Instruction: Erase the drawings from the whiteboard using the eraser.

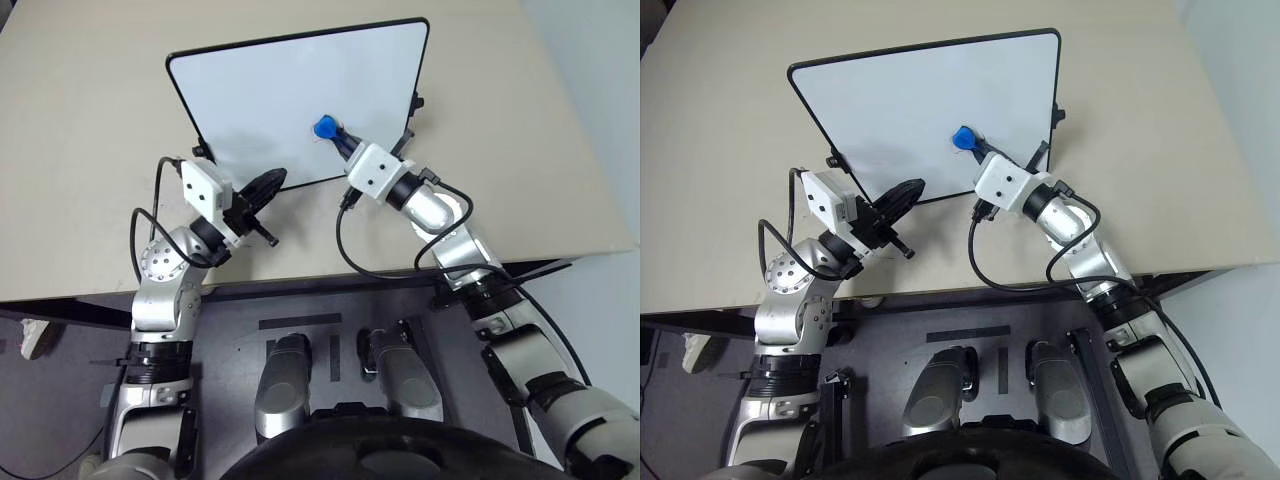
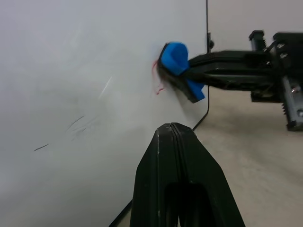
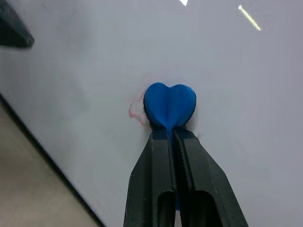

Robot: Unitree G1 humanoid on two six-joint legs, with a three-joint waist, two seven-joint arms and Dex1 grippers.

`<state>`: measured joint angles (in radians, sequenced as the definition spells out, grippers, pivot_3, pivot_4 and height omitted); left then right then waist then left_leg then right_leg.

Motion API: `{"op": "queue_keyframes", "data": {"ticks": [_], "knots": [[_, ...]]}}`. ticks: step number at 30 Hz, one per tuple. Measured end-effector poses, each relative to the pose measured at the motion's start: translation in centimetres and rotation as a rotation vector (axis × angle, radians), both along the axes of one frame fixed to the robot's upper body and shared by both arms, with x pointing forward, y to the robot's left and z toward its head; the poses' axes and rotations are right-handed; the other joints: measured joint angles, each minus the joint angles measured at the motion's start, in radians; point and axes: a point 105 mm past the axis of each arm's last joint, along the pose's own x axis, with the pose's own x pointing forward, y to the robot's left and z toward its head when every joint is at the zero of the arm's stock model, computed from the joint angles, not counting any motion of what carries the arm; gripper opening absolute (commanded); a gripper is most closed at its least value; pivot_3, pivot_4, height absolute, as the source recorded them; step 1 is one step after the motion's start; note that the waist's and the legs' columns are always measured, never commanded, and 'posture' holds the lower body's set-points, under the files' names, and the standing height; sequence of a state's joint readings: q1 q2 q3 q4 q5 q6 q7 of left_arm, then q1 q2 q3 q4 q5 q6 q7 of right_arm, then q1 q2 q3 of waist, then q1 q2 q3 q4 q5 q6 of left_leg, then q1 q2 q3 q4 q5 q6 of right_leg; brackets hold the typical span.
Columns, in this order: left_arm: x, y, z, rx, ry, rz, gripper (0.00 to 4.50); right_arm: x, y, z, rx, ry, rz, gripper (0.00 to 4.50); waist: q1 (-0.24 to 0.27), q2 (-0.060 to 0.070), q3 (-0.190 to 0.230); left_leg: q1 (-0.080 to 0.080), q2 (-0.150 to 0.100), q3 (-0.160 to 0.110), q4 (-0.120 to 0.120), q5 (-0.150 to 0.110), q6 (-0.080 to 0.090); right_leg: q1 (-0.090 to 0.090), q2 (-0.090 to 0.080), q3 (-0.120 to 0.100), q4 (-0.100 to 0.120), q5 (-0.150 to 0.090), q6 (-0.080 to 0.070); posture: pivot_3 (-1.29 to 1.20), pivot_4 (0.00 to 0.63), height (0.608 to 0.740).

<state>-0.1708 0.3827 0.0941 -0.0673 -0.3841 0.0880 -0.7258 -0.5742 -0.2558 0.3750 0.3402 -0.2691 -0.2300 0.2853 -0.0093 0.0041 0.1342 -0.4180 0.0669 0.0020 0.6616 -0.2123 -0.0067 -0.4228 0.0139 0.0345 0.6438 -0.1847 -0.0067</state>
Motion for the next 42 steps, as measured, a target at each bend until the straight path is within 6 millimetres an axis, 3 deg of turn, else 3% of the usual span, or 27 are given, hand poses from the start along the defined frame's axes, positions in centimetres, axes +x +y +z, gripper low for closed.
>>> {"op": "queue_keyframes", "data": {"ticks": [4, 11, 14, 20, 23, 29, 36, 42], "knots": [[0.0, 0.0, 0.0, -0.001, 0.0, 0.005, 0.0, 0.4, -0.6, -1.0, -0.016, 0.037, -0.021, 0.02, 0.0, 0.0, 0.0, 0.0, 0.0, 0.0, 0.0, 0.0, -0.001, -0.001, 0.0, 0.0, 0.0, 0.002, 0.0, 0.0, 0.15, 0.74], [0.0, 0.0, 0.0, -0.001, 0.001, 0.005, 0.0, 0.5, -0.8, -0.9, -0.017, 0.024, -0.033, 0.02, 0.0, 0.0, 0.0, 0.0, 0.0, 0.0, 0.0, 0.0, -0.001, -0.002, 0.0, 0.0, 0.0, 0.002, 0.001, 0.0, 0.15, 0.74], [0.0, 0.0, 0.0, -0.001, 0.001, 0.003, 0.0, 0.7, -0.8, -0.3, -0.015, 0.002, -0.037, 0.02, 0.0, -0.001, 0.001, -0.002, 0.0, 0.0, 0.0, 0.0, -0.001, -0.005, 0.0, 0.0, 0.0, 0.003, -0.001, 0.0, 0.15, 0.74], [0.0, -0.4, -0.2, 0.001, 0.006, -0.008, 0.0, 1.9, -1.7, 3.0, 0.026, -0.098, -0.091, 0.02, -0.005, -0.002, 0.002, -0.002, 0.0, 0.0, 0.0, 0.0, -0.001, -0.008, 0.0, 0.0, -0.001, 0.007, -0.001, 0.0, 0.15, 0.74], [0.0, -0.4, -0.1, 0.001, 0.005, -0.006, 0.0, 2.0, -1.9, 3.3, 0.04, -0.11, -0.102, 0.02, -0.005, -0.002, 0.002, -0.002, 0.0, 0.0, -0.001, 0.0, -0.001, -0.009, 0.0, 0.0, -0.001, 0.008, -0.001, 0.0, 0.15, 0.74], [-0.1, -0.5, 0.1, 0.002, -0.002, -0.009, 0.0, 1.8, -1.3, 2.9, 0.053, -0.093, -0.084, 0.02, -0.009, -0.002, 0.002, -0.001, 0.0, 0.0, -0.001, -0.001, -0.002, -0.01, 0.0, 0.0, -0.001, 0.008, -0.001, 0.0, 0.15, 0.74], [-0.1, -0.5, 0.0, 0.003, -0.001, -0.009, 0.0, 1.2, -0.7, -0.9, 0.001, 0.036, -0.044, 0.02, -0.011, -0.002, 0.002, -0.001, 0.0, -0.001, -0.001, -0.001, -0.003, -0.011, 0.0, 0.0, -0.002, 0.008, -0.001, 0.0, 0.15, 0.74], [-0.1, -0.2, -0.1, 0.01, 0.003, -0.004, 0.0, 1.2, -0.7, -0.8, -0.004, 0.032, -0.042, 0.02, -0.012, -0.002, 0.002, 0.0, 0.0, -0.001, -0.001, -0.002, -0.004, -0.011, 0.0, 0.0, -0.002, 0.009, -0.002, 0.0, 0.15, 0.74]]}}
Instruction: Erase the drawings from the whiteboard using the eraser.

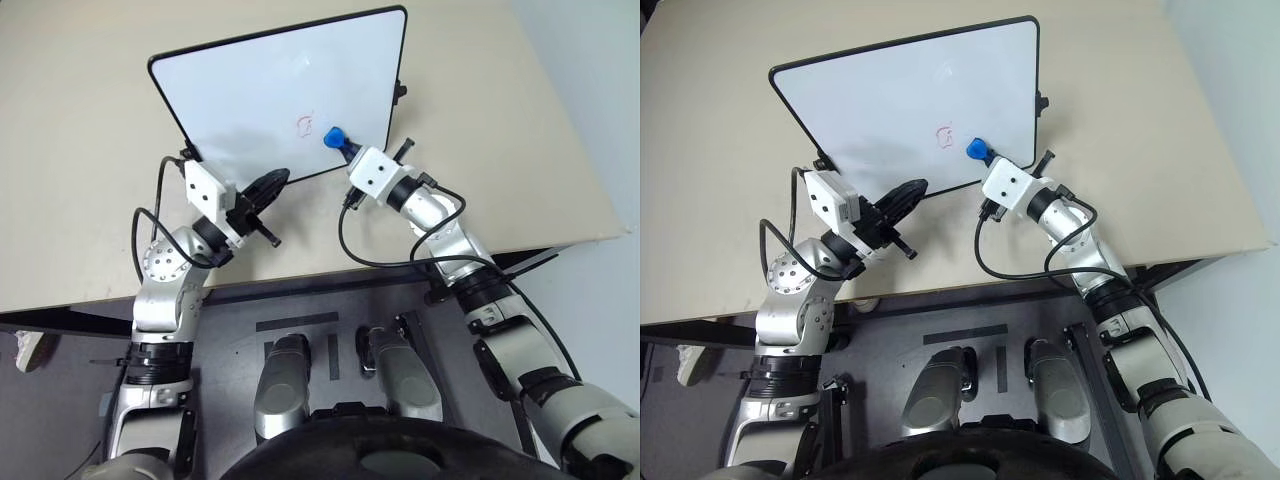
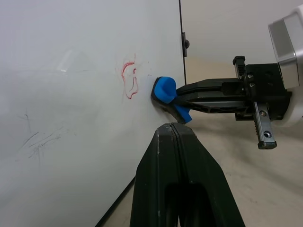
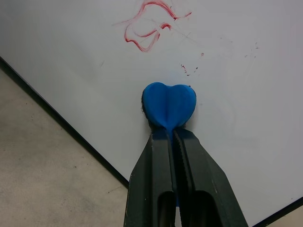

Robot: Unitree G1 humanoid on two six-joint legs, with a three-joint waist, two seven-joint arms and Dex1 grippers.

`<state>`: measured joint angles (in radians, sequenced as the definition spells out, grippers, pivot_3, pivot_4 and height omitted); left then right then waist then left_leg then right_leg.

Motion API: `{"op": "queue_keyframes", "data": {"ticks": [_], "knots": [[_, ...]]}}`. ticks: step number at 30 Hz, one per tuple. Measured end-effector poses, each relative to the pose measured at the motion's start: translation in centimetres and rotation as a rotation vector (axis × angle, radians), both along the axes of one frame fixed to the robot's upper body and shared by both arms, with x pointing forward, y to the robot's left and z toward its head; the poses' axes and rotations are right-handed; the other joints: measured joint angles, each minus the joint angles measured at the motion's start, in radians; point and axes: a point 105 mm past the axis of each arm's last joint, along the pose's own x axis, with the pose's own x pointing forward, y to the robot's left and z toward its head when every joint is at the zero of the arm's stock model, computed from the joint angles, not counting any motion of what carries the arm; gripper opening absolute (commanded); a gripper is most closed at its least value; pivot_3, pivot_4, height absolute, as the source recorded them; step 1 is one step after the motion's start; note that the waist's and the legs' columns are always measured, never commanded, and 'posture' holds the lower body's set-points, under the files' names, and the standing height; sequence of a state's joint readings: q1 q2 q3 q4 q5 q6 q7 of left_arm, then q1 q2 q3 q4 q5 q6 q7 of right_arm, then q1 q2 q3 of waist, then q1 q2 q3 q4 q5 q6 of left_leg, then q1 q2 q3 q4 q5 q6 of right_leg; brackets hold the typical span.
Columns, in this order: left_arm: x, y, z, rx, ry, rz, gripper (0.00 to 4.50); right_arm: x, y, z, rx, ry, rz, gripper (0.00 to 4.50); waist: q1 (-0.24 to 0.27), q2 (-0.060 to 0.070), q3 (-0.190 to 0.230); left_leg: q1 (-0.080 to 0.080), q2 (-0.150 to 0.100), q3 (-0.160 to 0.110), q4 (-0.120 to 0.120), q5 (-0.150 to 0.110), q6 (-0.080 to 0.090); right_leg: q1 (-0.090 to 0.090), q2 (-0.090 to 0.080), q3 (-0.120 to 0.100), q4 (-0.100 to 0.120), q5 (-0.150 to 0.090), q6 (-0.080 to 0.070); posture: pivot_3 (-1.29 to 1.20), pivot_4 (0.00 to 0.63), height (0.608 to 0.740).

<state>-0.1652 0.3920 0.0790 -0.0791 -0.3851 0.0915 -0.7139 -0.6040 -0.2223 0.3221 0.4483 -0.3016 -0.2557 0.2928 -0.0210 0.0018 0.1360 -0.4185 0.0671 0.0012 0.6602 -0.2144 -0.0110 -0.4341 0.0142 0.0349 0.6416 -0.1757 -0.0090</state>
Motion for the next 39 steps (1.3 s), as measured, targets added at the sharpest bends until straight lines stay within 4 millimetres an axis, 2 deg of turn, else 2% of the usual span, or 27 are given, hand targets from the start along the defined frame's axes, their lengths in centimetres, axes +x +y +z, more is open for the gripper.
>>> {"op": "queue_keyframes", "data": {"ticks": [5, 10, 12, 17, 24, 30, 33, 37, 39], "knots": [[-0.1, 0.9, -0.3, 0.014, 0.012, 0.023, 0.0, 0.0, 0.0, 1.4, 0.01, -0.041, 0.002, 0.02, 0.0, 0.0, 0.0, -0.001, 0.0, 0.0, 0.0, 0.0, 0.0, -0.002, 0.0, 0.0, 0.0, 0.002, -0.003, 0.0, 0.15, 0.74], [-0.1, 1.1, -0.3, 0.017, 0.011, 0.029, 0.0, -0.2, 0.6, 6.0, 0.061, -0.167, 0.019, 0.02, -0.001, 0.0, 0.0, -0.001, 0.0, 0.0, -0.001, 0.0, 0.0, -0.002, 0.0, 0.0, 0.0, 0.002, -0.005, 0.0, 0.15, 0.74], [-0.1, 1.1, -0.4, 0.017, 0.014, 0.03, 0.0, -0.3, 0.9, 6.6, 0.073, -0.181, 0.027, 0.02, 0.0, 0.0, 0.0, -0.001, 0.0, 0.0, -0.001, 0.0, -0.001, -0.002, 0.0, 0.0, 0.0, 0.002, -0.007, 0.0, 0.15, 0.74], [-0.1, 1.2, -0.5, 0.017, 0.02, 0.031, 0.0, -0.4, 1.3, 5.7, 0.078, -0.155, 0.034, 0.02, -0.003, -0.001, 0.0, 0.0, 0.0, 0.0, -0.001, -0.002, -0.002, -0.002, 0.0, 0.0, 0.0, 0.001, -0.008, 0.0, 0.15, 0.74], [-0.3, 1.4, -0.8, 0.015, 0.029, 0.036, 0.0, -0.3, 1.0, -0.4, 0.006, 0.023, 0.025, 0.02, -0.003, -0.001, 0.0, 0.0, 0.0, 0.0, -0.001, -0.002, -0.002, -0.002, 0.0, 0.0, -0.001, 0.001, -0.001, 0.0, 0.15, 0.74], [-0.4, 1.4, -0.9, 0.014, 0.034, 0.039, 0.0, -0.3, 0.9, -0.4, -0.009, 0.019, 0.032, 0.02, -0.003, -0.001, 0.0, 0.0, 0.0, 0.0, -0.001, -0.002, -0.002, -0.003, 0.0, 0.0, 0.0, 0.002, -0.004, 0.0, 0.15, 0.74], [-0.4, 1.5, -0.9, 0.014, 0.034, 0.04, 0.0, -0.5, 1.2, 1.3, 0.005, -0.034, 0.046, 0.02, -0.004, -0.001, 0.0, -0.001, 0.0, 0.0, -0.001, -0.002, -0.002, -0.005, 0.0, 0.0, -0.001, 0.005, -0.008, 0.0, 0.15, 0.74], [-0.4, 1.5, -0.9, 0.014, 0.034, 0.04, 0.0, -0.7, 1.8, 6.6, 0.061, -0.184, 0.07, 0.02, -0.006, -0.001, 0.0, -0.001, 0.0, 0.0, -0.002, -0.002, -0.003, -0.005, 0.0, 0.0, -0.001, 0.004, -0.009, 0.0, 0.15, 0.74], [-0.4, 1.4, -1.0, 0.014, 0.034, 0.04, 0.0, -0.9, 2.0, 8.3, 0.084, -0.227, 0.075, 0.02, -0.005, -0.001, 0.0, -0.001, 0.0, 0.0, -0.003, -0.003, -0.003, -0.005, 0.0, 0.0, -0.001, 0.003, -0.01, 0.0, 0.15, 0.74]]}}
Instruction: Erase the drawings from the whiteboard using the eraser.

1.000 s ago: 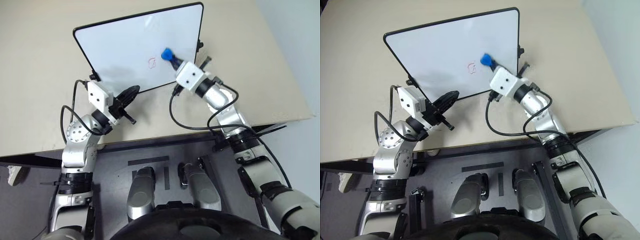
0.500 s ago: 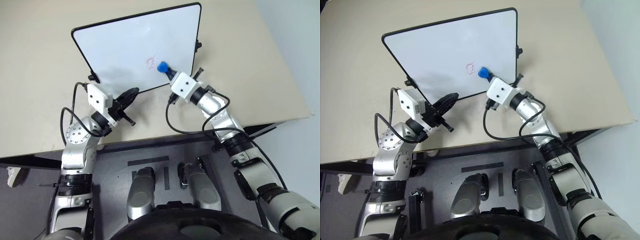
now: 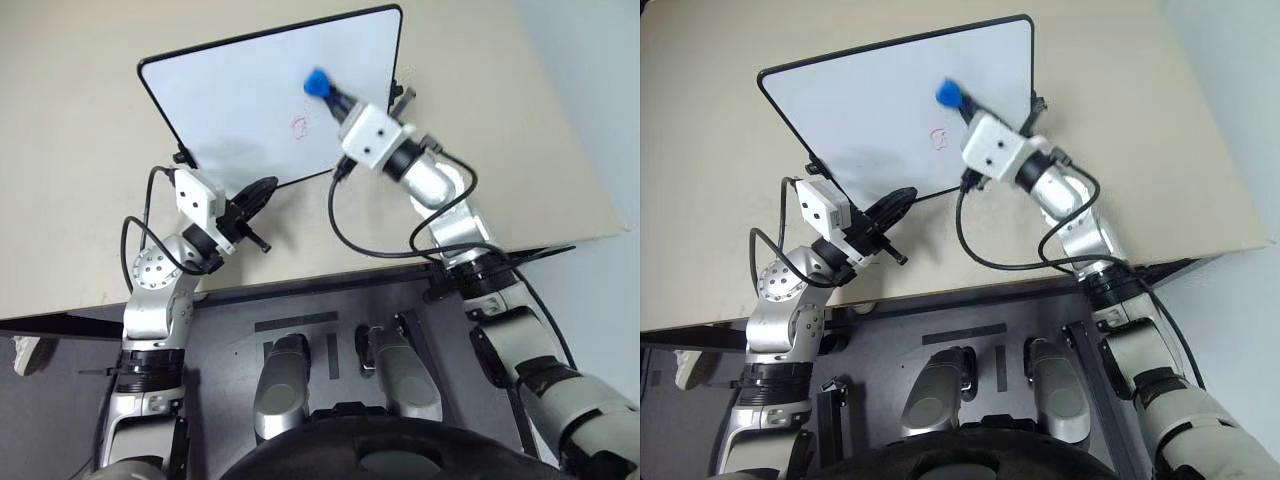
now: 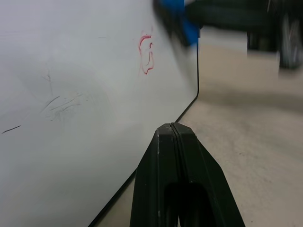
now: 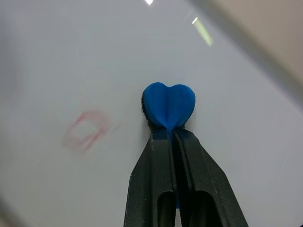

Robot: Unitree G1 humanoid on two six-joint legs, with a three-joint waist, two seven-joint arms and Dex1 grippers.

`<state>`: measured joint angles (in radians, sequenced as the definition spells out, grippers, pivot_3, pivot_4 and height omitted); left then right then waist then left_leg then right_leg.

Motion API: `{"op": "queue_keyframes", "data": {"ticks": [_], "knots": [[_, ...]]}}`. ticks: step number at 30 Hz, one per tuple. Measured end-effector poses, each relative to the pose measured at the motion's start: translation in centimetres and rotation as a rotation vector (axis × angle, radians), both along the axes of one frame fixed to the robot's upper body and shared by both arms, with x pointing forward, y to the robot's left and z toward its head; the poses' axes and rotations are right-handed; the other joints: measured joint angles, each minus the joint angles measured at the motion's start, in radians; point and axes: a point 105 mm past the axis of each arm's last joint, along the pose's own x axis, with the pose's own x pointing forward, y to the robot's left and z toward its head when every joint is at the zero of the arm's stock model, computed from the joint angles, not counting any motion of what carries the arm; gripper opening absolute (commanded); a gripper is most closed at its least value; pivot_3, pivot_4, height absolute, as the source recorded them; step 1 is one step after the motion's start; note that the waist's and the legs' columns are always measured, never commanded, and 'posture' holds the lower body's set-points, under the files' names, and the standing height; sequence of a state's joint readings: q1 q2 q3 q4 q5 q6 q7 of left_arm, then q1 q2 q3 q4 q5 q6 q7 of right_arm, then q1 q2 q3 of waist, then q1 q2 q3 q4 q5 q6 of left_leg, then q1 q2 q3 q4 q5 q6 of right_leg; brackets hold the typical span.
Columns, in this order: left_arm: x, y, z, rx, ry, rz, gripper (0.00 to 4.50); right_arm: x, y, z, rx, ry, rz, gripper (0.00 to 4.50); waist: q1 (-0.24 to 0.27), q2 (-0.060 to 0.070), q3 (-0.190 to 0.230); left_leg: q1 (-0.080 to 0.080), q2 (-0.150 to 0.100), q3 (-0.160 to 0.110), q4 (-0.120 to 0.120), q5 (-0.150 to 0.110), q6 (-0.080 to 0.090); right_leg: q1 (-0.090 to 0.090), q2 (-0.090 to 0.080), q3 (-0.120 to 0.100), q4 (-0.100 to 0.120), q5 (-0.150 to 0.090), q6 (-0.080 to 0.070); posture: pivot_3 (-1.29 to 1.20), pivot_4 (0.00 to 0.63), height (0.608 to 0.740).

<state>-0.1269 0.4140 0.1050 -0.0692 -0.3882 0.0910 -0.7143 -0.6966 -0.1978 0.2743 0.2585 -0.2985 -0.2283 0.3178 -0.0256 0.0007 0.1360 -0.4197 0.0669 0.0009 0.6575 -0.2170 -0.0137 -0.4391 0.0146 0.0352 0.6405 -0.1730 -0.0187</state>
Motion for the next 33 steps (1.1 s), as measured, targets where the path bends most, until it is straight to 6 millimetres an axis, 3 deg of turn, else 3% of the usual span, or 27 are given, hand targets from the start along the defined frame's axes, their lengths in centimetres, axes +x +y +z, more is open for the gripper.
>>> {"op": "queue_keyframes", "data": {"ticks": [5, 12, 16, 22, 30, 33], "knots": [[0.0, 0.0, 0.0, -0.001, 0.0, -0.001, 0.0, -0.2, 0.7, -0.4, 0.008, 0.019, 0.016, 0.02, 0.0, 0.0, 0.0, 0.0, 0.0, 0.0, 0.0, -0.003, -0.001, 0.0, 0.0, 0.0, 0.0, -0.002, 0.0, 0.0, 0.15, 0.74], [0.0, -0.2, 0.0, -0.004, 0.001, -0.003, 0.0, -0.3, 1.7, -6.9, -0.077, 0.2, 0.046, 0.02, -0.002, 0.0, 0.0, 0.002, 0.0, 0.0, 0.001, -0.002, 0.0, 0.0, 0.0, 0.0, 0.002, 0.001, -0.002, 0.0, 0.15, 0.74], [-0.1, -0.1, -0.3, -0.004, 0.008, 0.0, 0.0, -0.4, 1.6, -8.1, -0.109, 0.238, 0.052, 0.02, -0.001, 0.0, 0.0, 0.002, 0.0, 0.0, 0.002, -0.002, 0.0, 0.0, 0.0, 0.0, 0.002, 0.001, 0.001, 0.0, 0.15, 0.74], [-0.3, -0.1, -0.3, -0.003, 0.007, 0.001, 0.0, -0.4, 1.5, -7.3, -0.101, 0.202, 0.049, 0.02, -0.001, 0.0, 0.0, 0.001, 0.0, 0.0, 0.003, -0.002, -0.001, 0.0, 0.0, 0.0, 0.001, 0.0, 0.0, 0.0, 0.15, 0.74], [-0.3, -0.1, -0.3, -0.003, 0.007, 0.001, 0.0, 0.2, 1.4, 0.0, 0.01, 0.001, 0.026, 0.02, -0.001, -0.001, 0.0, 0.002, 0.0, 0.0, 0.003, -0.002, 0.0, 0.0, 0.0, 0.0, 0.002, 0.002, -0.002, 0.0, 0.15, 0.74], [-0.3, -0.1, -0.3, -0.003, 0.008, 0.001, 0.0, -0.1, 1.6, -0.8, 0.01, 0.023, 0.032, 0.02, 0.0, -0.001, 0.0, 0.002, 0.0, -0.001, 0.003, -0.002, 0.0, 0.0, 0.0, 0.0, 0.002, 0.002, -0.001, 0.0, 0.15, 0.74]]}}
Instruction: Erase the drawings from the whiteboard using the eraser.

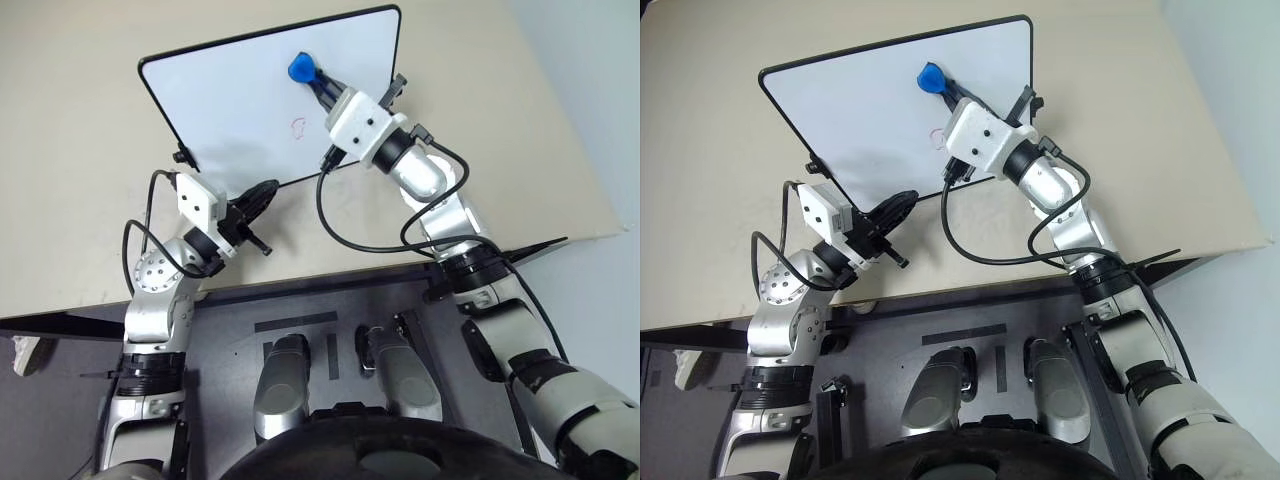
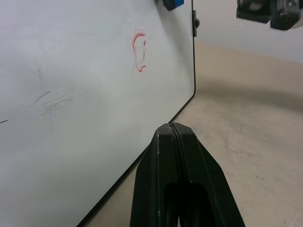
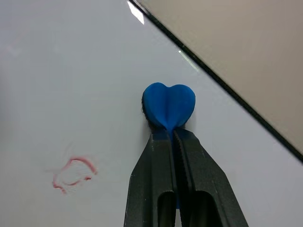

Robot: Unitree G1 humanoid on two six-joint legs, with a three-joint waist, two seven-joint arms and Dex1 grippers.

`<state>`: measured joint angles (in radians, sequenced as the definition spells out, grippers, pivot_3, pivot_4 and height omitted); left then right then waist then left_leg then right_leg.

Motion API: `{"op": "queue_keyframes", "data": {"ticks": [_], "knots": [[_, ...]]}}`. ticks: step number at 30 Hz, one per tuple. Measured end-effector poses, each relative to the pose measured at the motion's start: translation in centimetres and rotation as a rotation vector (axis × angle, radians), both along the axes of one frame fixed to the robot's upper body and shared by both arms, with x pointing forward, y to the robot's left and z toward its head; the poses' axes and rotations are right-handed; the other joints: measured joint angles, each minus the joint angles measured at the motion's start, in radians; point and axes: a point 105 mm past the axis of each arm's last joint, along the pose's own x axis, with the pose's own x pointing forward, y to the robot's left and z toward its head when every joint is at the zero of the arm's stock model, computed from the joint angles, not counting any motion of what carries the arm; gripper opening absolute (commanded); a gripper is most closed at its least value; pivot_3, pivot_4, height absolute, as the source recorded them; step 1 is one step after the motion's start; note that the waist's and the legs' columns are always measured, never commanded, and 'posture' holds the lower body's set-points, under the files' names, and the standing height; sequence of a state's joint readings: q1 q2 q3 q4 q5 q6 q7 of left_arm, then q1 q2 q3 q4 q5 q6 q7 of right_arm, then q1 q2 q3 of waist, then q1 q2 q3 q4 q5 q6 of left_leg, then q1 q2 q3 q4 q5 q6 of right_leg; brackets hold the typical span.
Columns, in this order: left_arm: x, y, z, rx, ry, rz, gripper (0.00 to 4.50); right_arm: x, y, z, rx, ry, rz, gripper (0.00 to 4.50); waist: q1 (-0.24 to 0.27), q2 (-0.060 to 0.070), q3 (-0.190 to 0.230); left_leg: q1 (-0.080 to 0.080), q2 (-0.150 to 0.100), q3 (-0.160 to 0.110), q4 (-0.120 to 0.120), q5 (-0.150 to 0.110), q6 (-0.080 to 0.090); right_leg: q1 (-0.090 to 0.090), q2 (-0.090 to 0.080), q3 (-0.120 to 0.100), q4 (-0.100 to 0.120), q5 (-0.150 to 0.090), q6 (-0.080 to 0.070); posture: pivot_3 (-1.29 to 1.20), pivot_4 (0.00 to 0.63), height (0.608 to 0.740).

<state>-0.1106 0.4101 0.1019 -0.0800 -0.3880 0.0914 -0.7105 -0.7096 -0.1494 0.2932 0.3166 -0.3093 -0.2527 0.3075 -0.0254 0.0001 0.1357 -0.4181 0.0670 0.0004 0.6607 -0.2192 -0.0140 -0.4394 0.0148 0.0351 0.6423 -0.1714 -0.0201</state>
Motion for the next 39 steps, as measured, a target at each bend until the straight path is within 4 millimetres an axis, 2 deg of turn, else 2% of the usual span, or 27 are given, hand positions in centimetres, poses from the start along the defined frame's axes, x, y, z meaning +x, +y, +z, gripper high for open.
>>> {"op": "queue_keyframes", "data": {"ticks": [7, 9, 17, 19, 23, 25, 30, 36, 39], "knots": [[0.0, 0.0, 0.0, 0.0, 0.0, 0.001, 0.0, -0.8, 1.1, -5.7, -0.089, 0.166, 0.048, 0.02, -0.001, 0.0, 0.0, 0.0, 0.0, 0.0, 0.0, -0.001, -0.001, 0.0, 0.0, 0.0, 0.0, -0.001, 0.001, 0.0, 0.15, 0.74], [0.0, 0.0, 0.0, 0.0, 0.0, 0.002, 0.0, -0.8, 1.0, -6.3, -0.102, 0.19, 0.047, 0.02, 0.0, 0.0, 0.0, 0.0, 0.0, 0.0, 0.0, -0.001, -0.001, 0.0, 0.0, 0.0, 0.0, -0.001, 0.001, 0.0, 0.15, 0.74], [0.0, 0.0, 0.0, 0.0, 0.0, 0.005, 0.0, -0.7, 0.9, -6.2, -0.114, 0.188, 0.044, 0.02, 0.0, 0.0, 0.0, 0.0, 0.0, 0.0, 0.001, -0.001, -0.001, 0.0, 0.0, 0.0, 0.0, -0.001, 0.001, 0.0, 0.15, 0.74], [0.0, 0.0, 0.0, -0.001, 0.0, 0.005, 0.0, -0.4, 0.8, -5.6, -0.105, 0.169, 0.034, 0.02, 0.0, 0.0, 0.0, 0.0, 0.0, 0.0, 0.001, -0.001, -0.001, 0.0, 0.0, 0.0, 0.0, -0.001, 0.0, 0.0, 0.15, 0.74], [0.0, 0.0, 0.0, -0.001, 0.0, 0.005, 0.0, 0.0, 0.6, -2.6, -0.063, 0.09, 0.023, 0.02, -0.001, 0.0, 0.0, 0.0, 0.0, 0.0, 0.001, 0.0, -0.001, 0.0, 0.0, 0.0, 0.0, 0.001, -0.001, 0.0, 0.15, 0.74], [0.0, 0.0, 0.0, -0.001, 0.0, 0.005, 0.0, 0.0, 0.8, -1.8, -0.049, 0.068, 0.023, 0.02, -0.001, 0.0, 0.0, 0.0, 0.0, 0.0, 0.001, 0.0, -0.001, 0.0, 0.0, 0.0, 0.0, 0.002, -0.001, 0.0, 0.15, 0.74], [0.0, 0.0, 0.0, -0.002, 0.0, 0.004, 0.0, -0.3, 1.2, -2.7, -0.042, 0.096, 0.036, 0.02, -0.001, 0.0, 0.0, 0.0, 0.0, 0.0, 0.001, 0.0, -0.001, 0.0, 0.0, 0.0, 0.0, 0.002, -0.001, 0.0, 0.15, 0.74], [0.0, 0.0, 0.0, -0.004, 0.0, 0.005, 0.0, -0.7, 1.8, -6.7, -0.105, 0.21, 0.052, 0.02, -0.002, 0.0, 0.0, 0.0, 0.0, 0.0, 0.001, 0.0, -0.001, 0.0, 0.0, 0.0, 0.0, 0.002, 0.0, 0.0, 0.15, 0.74], [0.0, 0.0, -0.1, -0.004, 0.005, 0.007, 0.0, -0.7, 1.7, -7.3, -0.119, 0.229, 0.054, 0.02, -0.001, 0.0, 0.0, 0.0, 0.0, 0.0, 0.001, -0.001, -0.001, 0.0, 0.0, 0.0, 0.0, 0.002, 0.0, 0.0, 0.15, 0.74]]}}
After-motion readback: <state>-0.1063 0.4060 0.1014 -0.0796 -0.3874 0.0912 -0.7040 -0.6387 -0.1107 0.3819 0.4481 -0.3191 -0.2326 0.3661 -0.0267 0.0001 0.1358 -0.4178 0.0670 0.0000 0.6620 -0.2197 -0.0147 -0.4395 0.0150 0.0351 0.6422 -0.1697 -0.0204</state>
